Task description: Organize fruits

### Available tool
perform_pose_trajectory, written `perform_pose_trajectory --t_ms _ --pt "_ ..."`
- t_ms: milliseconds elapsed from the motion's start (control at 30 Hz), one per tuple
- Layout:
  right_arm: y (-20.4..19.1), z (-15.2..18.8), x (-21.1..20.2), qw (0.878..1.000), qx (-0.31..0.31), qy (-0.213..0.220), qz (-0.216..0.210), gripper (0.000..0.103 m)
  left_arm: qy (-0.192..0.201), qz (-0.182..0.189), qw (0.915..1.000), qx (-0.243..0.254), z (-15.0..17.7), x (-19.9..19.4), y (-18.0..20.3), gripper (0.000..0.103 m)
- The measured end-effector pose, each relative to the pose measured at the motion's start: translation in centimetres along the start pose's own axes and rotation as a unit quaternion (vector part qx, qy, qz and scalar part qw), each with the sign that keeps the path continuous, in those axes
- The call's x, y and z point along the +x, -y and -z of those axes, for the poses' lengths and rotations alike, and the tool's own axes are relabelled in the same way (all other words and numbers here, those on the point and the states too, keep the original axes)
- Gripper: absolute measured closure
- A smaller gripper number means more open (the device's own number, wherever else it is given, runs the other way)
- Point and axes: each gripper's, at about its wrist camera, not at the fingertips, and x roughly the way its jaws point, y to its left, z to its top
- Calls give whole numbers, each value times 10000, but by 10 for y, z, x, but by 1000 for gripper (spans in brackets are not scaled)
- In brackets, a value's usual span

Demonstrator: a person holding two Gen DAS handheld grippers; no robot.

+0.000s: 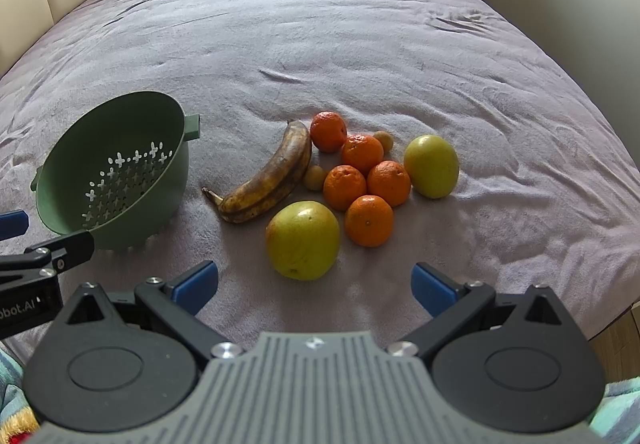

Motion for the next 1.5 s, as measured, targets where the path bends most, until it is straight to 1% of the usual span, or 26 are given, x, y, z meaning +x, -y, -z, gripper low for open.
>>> perform_pose_trajectory --t_ms 100,167,200,267,367,400,433,500,567,600,633,767,800,833,900,1033,1100,1233,1333,1500 --pt "2 3 3 10000 -19 9 -30 4 20 60 10000 2 1 0 0 12" --pt "6 5 7 9998 -11 19 -197 4 43 157 9999 1 1 0 0 14" --pt "9 6 9 9995 14 38 -310 4 52 221 9997 9 2 0 0 18" --pt "17 9 13 9991 99 51 -420 4 92 413 9991 35 2 1 3 21" --pt "29 14 19 9992 194 68 -339 4 172 837 9963 94 2 2 9 29" --pt "33 15 19 9990 267 109 -347 6 164 983 9949 127 2 4 13 33" --pt "39 16 19 9985 373 159 -381 10 155 1095 9938 154 3 6 16 37" --pt "49 16 19 9970 611 213 -433 15 149 1293 9913 209 3 11 22 43" --pt "58 15 20 9951 842 237 -461 19 148 1471 9887 259 3 16 29 47" --pt "62 15 21 9939 955 232 -503 23 141 1559 9873 269 3 18 32 48" --pt "66 15 22 9924 1076 229 -548 28 139 1637 9860 285 2 21 35 48" --pt "75 15 30 9894 1340 154 -543 38 136 1854 9821 302 0 31 47 48" --pt "76 14 33 9891 1362 136 -539 45 124 1890 9815 291 -1 34 51 47" --pt "76 12 36 9889 1376 117 -541 50 97 1901 9813 292 -2 38 54 45" --pt "77 9 42 9887 1386 105 -570 53 7 1896 9814 310 -4 47 62 41" --pt "83 1 51 9856 1545 129 -675 53 -269 1968 9794 373 -6 68 75 34" --pt "86 -3 60 9826 1714 81 -705 54 -407 1998 9782 384 -7 77 80 34" --pt "89 -9 76 9787 1899 12 -781 58 -531 1956 9786 352 -13 93 87 27" --pt "90 -12 85 9761 2007 -27 -832 59 -646 1875 9793 408 -15 103 93 26" --pt "93 -16 100 9719 2156 -101 -935 59 -862 1869 9777 420 -16 119 98 24"
